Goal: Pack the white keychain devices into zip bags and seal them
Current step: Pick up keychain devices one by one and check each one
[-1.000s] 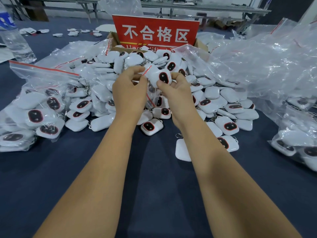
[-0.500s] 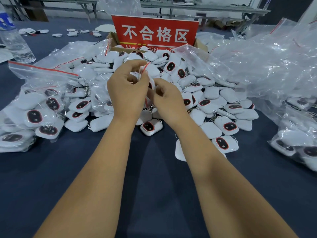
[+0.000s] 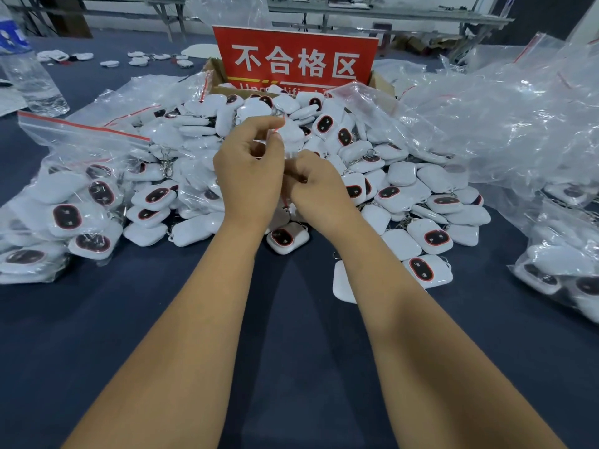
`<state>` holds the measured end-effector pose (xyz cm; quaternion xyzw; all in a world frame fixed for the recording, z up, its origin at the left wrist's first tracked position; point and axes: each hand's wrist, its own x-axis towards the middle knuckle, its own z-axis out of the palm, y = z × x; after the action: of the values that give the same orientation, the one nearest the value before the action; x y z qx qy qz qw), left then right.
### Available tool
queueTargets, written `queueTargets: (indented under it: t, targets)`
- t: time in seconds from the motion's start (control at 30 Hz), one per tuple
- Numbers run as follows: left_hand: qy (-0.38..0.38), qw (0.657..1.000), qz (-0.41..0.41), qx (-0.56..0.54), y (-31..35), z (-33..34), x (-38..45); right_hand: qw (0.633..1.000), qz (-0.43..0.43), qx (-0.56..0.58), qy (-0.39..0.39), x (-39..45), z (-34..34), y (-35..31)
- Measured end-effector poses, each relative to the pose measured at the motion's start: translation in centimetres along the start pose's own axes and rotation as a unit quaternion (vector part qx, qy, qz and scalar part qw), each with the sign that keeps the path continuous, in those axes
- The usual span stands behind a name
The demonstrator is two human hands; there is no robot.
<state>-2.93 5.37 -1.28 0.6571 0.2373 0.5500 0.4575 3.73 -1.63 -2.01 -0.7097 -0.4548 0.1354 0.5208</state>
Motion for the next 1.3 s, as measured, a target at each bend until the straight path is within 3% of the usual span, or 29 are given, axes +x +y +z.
queueTargets:
  t: [0.17, 0.3, 0.47, 0.8, 1.07, 1.3]
  targets:
    - [0.118, 0.990, -0.062, -0.054, -0.6, -1.0, 1.4, 0.997, 0.022, 0.078, 0.005, -0.1, 0.3, -0.1]
    - [0.183, 0.971, -0.112, -0.107, -0.9, -1.3, 2.1, 0.999, 0.032, 0.010, 0.020, -0.1, -0.4, 0.4]
    - [0.164, 0.974, -0.116, -0.109, -0.9, -1.3, 2.1, 0.975, -0.017, -0.207, -0.081, -0.2, -0.1, 0.8]
    - [0.144, 0.975, -0.121, -0.113, -0.5, -1.1, 1.8, 0.960, -0.039, -0.243, -0.136, -0.4, 0.0, 0.5]
    - [0.145, 0.975, -0.125, -0.111, -0.6, -1.1, 1.9, 0.970, -0.042, -0.223, -0.088, -0.1, 0.2, 0.7]
    - [0.128, 0.981, -0.120, -0.083, -0.9, -1.1, 2.0, 0.997, -0.003, -0.025, 0.073, 0.0, -0.6, 0.7]
